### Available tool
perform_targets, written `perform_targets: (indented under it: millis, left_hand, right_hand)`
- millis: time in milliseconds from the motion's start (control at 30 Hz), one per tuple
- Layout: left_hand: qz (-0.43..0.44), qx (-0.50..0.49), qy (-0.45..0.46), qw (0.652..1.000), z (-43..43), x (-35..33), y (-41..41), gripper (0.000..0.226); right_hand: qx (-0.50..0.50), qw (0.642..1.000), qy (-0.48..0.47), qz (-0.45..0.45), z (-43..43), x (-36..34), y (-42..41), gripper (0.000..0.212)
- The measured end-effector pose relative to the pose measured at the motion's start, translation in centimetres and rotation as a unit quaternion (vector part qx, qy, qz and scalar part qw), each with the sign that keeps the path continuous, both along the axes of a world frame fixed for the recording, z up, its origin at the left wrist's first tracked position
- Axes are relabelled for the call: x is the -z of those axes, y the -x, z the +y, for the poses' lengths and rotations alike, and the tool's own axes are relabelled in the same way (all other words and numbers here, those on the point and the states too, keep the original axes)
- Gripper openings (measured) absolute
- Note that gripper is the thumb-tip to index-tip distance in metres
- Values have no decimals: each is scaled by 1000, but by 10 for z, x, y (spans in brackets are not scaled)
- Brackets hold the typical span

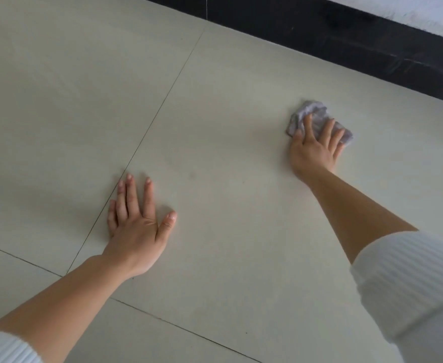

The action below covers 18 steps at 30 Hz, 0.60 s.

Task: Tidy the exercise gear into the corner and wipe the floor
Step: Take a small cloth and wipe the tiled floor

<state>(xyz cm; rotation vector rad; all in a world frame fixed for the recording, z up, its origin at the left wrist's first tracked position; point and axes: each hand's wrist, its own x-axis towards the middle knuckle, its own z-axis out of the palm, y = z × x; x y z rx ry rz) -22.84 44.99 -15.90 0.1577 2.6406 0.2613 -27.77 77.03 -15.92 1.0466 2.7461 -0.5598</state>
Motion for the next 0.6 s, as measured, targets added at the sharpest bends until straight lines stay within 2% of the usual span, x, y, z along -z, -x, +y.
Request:
perform_targets:
  millis: [100, 167, 267, 300, 333, 367, 400, 467, 500, 600]
  left_hand:
    - [-10, 2, 0, 1000, -1, -1, 0, 94]
    - [-11, 1, -1, 1000, -1, -2, 0, 94]
    - [-17, -2, -8, 1000, 0, -5, 0, 94]
    - [-23, -3, -9, 1000, 0, -6, 1, 94]
    - [-29, -4, -9, 1000, -1, -7, 2, 94]
    - [-36, -5, -10, 999, -1, -8, 3, 94]
    - [-44, -5, -12, 999, -1, -9, 3, 94]
    - [-52, -5, -14, 999, -1, -10, 3, 94]
    - [-52, -4, -13, 999, -2, -9, 4, 94]
    - [-54, -8, -6, 998, -2, -9, 5, 92]
  right_hand:
    - [-150, 988, 22, 21, -75, 3, 25, 51]
    - [-260, 965, 22, 22, -113, 2, 29, 50]
    - [-465, 885, 0, 14, -112, 0, 20, 50]
    - [-511, 859, -13, 15, -97, 0, 18, 50]
    - [-526, 850, -28, 14, -78, 2, 16, 53]
    - [-505, 862, -44, 11, -56, 2, 14, 56]
    - [-448, 892, -56, 3, -33, 3, 12, 58]
    - [-300, 952, -67, -16, 7, 2, 11, 56]
    - [-236, 969, -67, -28, 20, 1, 14, 56]
    - [-131, 990, -31, -38, 19, 1, 36, 56]
